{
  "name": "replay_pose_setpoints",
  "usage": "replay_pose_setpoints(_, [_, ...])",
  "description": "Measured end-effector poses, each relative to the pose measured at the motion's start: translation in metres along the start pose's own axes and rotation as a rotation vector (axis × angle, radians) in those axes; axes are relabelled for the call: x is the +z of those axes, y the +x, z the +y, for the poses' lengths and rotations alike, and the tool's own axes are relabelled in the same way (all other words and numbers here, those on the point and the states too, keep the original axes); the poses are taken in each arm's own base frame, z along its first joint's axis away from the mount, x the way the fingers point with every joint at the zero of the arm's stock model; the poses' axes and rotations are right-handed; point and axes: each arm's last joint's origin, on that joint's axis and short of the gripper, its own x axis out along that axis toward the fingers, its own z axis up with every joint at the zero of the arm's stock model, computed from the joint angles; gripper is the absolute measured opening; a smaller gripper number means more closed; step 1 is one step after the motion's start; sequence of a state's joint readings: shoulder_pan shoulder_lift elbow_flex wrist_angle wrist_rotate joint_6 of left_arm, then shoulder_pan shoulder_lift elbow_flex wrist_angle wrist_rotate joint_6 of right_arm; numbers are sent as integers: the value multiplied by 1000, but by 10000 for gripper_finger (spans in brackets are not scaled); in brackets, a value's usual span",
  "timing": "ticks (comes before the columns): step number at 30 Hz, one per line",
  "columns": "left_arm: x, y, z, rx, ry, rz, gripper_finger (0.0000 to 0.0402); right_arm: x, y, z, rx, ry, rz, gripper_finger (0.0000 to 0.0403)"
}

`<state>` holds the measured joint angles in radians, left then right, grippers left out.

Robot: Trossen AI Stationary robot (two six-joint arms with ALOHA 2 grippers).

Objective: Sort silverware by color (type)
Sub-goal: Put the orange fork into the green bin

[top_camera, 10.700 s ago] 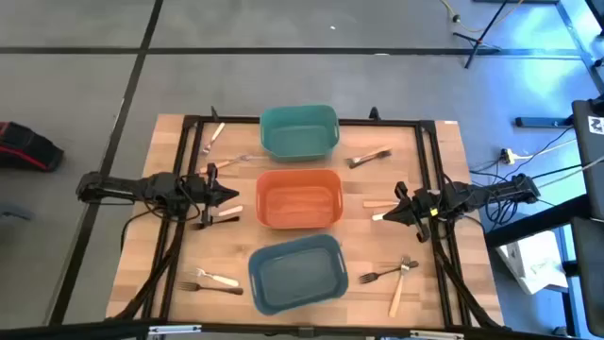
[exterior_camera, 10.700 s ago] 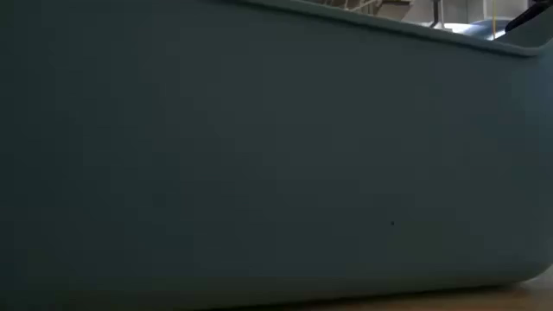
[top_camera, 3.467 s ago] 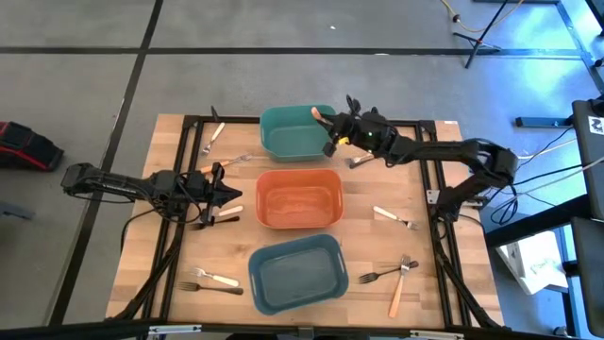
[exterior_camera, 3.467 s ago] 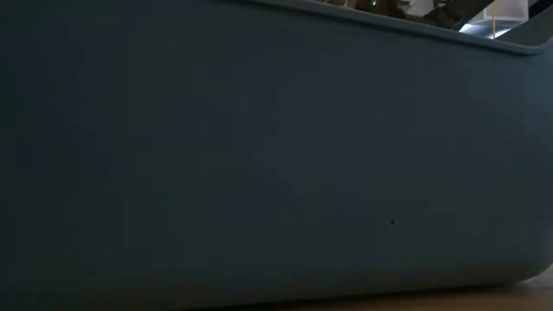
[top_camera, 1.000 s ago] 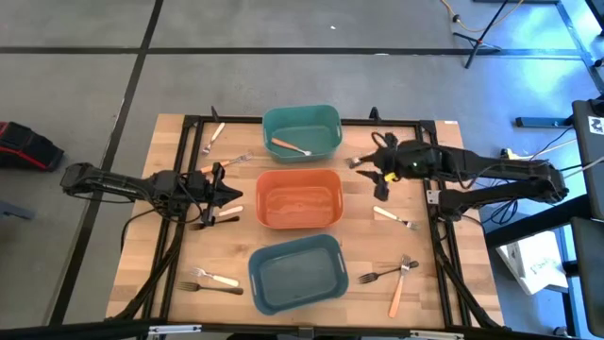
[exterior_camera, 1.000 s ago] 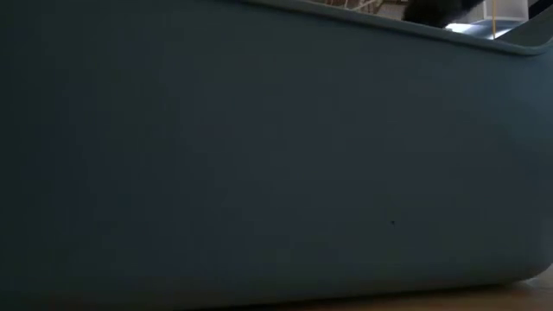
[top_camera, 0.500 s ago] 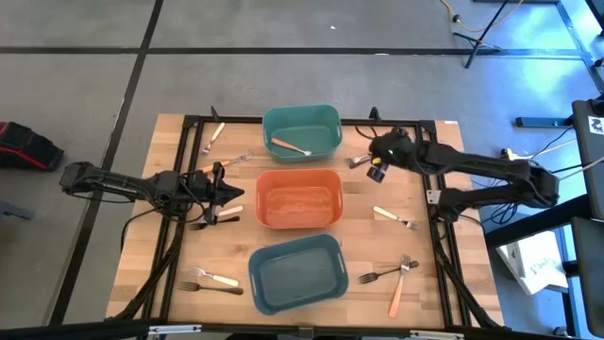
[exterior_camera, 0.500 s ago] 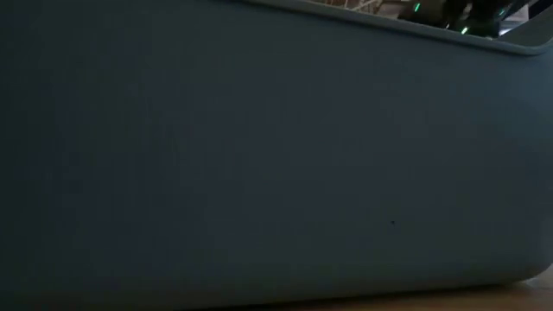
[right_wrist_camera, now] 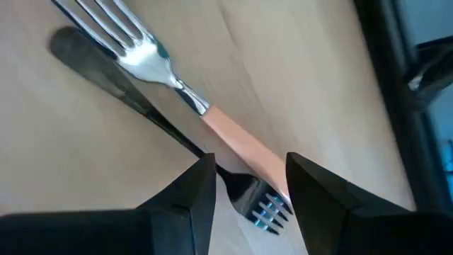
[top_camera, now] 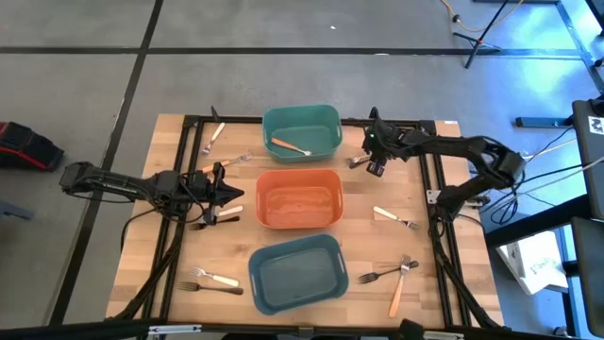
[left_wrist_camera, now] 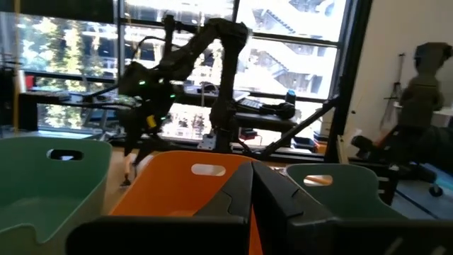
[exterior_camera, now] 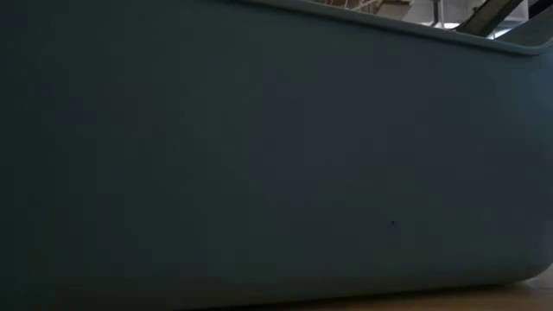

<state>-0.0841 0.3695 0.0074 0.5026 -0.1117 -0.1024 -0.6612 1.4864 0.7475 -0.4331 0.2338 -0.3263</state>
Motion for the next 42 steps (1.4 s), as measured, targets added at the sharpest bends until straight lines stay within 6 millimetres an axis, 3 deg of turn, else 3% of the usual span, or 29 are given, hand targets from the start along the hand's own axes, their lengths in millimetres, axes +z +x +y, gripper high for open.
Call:
replay_pose_setpoints(10, [0, 0, -1, -25, 0, 3, 2, 10, 9, -2, 16, -46, -92, 156])
replay_pose_setpoints(25, [0, 0, -1, -28, 41, 3, 2, 7, 27, -11, 46, -52, -72, 156])
replay_pose_setpoints(42, [0, 0, -1, -32, 32, 4, 2, 8, 25, -9, 124, -63, -42, 156])
